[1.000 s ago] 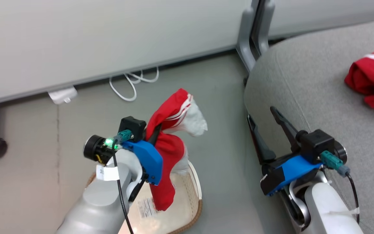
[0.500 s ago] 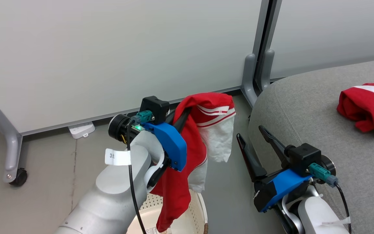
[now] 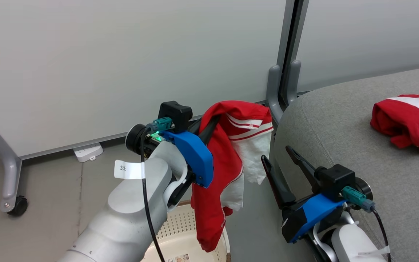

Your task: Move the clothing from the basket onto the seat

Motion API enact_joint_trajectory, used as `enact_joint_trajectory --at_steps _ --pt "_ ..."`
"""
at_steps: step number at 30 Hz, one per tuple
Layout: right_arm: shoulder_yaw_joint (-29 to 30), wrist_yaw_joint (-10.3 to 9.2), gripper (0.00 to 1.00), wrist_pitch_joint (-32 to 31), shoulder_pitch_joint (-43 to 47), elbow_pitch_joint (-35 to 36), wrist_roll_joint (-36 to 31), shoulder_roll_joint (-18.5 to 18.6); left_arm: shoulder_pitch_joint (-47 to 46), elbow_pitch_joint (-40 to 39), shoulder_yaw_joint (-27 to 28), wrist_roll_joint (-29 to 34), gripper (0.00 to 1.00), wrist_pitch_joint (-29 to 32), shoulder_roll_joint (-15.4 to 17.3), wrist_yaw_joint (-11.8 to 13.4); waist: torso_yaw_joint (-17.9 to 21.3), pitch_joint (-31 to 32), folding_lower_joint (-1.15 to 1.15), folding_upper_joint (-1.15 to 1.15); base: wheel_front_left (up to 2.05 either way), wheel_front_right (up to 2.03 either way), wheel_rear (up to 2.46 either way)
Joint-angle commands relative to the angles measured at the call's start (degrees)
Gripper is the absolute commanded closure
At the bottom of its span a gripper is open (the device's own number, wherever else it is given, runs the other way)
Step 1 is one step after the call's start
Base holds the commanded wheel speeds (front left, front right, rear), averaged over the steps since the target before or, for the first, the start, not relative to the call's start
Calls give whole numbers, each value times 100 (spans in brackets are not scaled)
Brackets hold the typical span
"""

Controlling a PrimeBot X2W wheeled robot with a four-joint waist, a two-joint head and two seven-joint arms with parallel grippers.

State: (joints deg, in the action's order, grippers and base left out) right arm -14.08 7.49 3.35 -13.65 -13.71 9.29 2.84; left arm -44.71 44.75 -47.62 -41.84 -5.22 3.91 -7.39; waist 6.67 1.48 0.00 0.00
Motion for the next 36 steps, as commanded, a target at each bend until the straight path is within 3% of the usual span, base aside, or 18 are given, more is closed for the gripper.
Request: enact_joint_trajectory --at_steps 1,14,27,36 --pt "-15 1 0 -1 89 19 32 8 31 10 -24 -36 100 -31 22 -12 6 0 0 0 0 0 0" --pt "-98 1 0 -242 -235 -170 -58 8 44 -27 -114 -96 100 -61 0 -12 -27 -84 0 0 0 0 0" --pt "-1144 1 0 -241 -1041 -916 469 8 -80 -127 -268 -150 100 -22 -34 -13 -145 -183 0 0 0 0 0" --pt "-1705 1 0 -181 -1785 -1924 714 9 -117 -408 -543 -316 100 82 -49 -13 -264 -206 0 0 0 0 0"
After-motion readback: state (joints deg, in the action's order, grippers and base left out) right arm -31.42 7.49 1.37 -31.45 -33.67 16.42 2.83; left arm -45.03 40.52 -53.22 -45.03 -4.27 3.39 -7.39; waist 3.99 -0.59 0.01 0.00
